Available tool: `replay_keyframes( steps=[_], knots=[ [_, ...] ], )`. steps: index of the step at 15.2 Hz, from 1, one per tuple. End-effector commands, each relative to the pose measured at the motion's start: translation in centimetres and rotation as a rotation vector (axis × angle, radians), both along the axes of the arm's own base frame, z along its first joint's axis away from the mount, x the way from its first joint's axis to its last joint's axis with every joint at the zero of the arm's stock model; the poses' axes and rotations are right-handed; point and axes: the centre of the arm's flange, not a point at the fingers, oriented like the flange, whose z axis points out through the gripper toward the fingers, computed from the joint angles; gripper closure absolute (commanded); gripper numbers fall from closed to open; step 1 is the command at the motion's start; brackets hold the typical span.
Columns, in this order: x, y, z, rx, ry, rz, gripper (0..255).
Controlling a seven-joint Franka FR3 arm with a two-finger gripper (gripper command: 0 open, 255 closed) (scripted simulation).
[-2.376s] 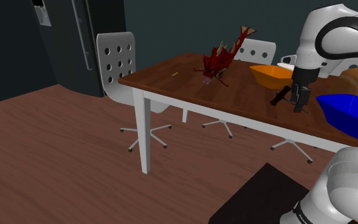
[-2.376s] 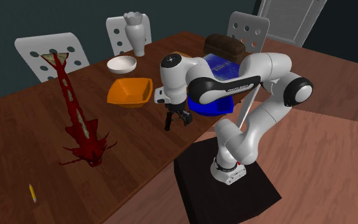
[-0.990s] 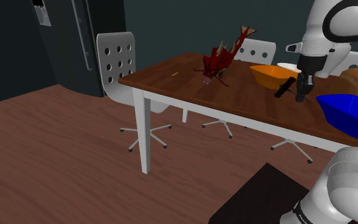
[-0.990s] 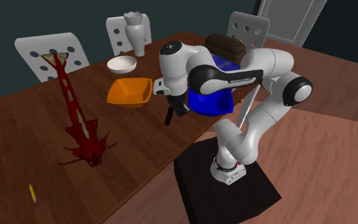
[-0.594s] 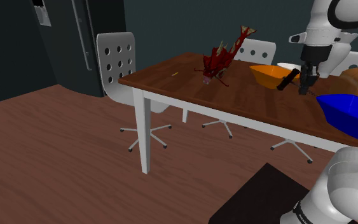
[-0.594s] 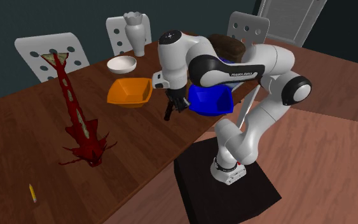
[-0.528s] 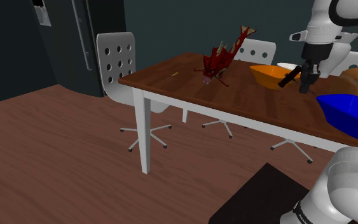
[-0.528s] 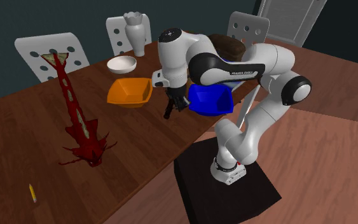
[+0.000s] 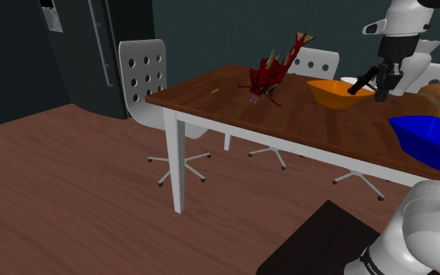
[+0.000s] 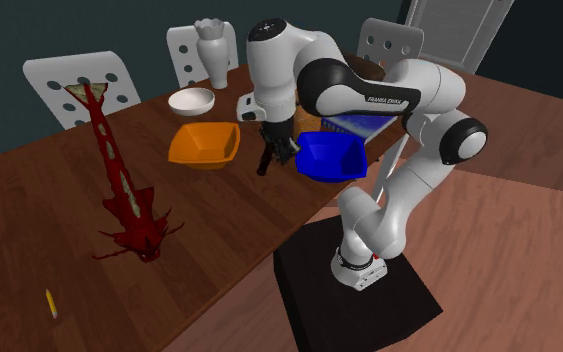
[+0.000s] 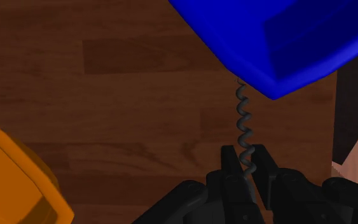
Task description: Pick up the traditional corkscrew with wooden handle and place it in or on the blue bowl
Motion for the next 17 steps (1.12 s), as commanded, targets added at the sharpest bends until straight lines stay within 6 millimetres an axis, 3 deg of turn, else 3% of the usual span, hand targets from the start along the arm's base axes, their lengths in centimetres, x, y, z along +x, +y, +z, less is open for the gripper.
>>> replay_keyframes(
  steps=[1, 6, 17],
  knots=[
    [0.0, 0.1, 1.1, 0.0, 0.0, 0.0, 255],
    [0.0, 0.1, 3.5, 0.0, 0.0, 0.0, 255],
    [-14.0, -3.5, 3.1, 0.0, 0.0, 0.0, 255]
  ],
)
